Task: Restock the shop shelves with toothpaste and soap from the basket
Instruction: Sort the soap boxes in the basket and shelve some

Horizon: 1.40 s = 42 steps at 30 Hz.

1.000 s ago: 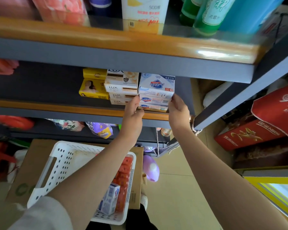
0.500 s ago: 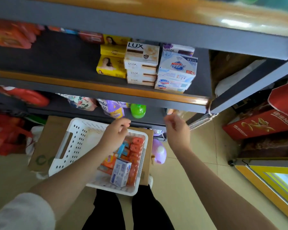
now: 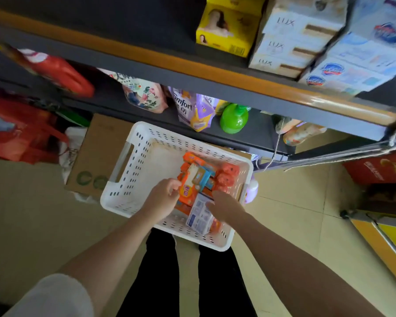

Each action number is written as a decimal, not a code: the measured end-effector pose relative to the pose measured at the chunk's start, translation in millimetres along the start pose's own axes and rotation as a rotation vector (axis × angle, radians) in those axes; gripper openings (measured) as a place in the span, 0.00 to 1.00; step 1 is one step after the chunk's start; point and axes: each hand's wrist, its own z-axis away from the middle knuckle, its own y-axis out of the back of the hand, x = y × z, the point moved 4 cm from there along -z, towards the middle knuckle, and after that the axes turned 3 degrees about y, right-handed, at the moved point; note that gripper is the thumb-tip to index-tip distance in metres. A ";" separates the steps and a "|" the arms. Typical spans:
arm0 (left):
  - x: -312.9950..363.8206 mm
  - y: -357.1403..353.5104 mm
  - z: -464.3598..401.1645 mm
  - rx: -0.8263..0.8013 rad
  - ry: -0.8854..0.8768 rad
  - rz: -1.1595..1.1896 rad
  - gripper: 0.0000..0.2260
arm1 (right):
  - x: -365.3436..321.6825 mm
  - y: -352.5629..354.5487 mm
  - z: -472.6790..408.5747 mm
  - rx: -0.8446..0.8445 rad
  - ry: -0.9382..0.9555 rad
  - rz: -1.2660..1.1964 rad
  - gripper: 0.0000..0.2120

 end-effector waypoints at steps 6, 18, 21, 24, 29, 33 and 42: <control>-10.4 -3.8 -19.1 -0.014 0.059 0.030 0.14 | -2.6 -4.3 -7.9 0.003 -0.017 0.027 0.14; 0.4 -52.2 -51.8 0.095 0.153 -0.285 0.35 | 34.1 97.2 48.6 0.407 0.054 -0.758 0.13; 6.3 -61.8 -52.7 0.154 0.175 -0.385 0.39 | 40.0 95.0 52.4 0.352 0.047 -1.119 0.06; 9.6 -67.3 -56.4 0.180 0.217 -0.391 0.37 | 43.4 86.4 54.5 0.238 0.044 -1.586 0.10; 12.2 -51.1 -62.9 0.037 0.255 -0.172 0.38 | 37.2 88.4 66.2 0.037 0.233 -1.834 0.28; 37.7 -16.9 -37.9 0.059 0.121 -0.285 0.36 | 31.0 108.8 92.2 0.085 0.306 -1.719 0.21; 176.5 87.8 43.0 0.227 -0.316 -0.313 0.33 | 17.9 217.7 193.7 1.082 0.380 -0.618 0.16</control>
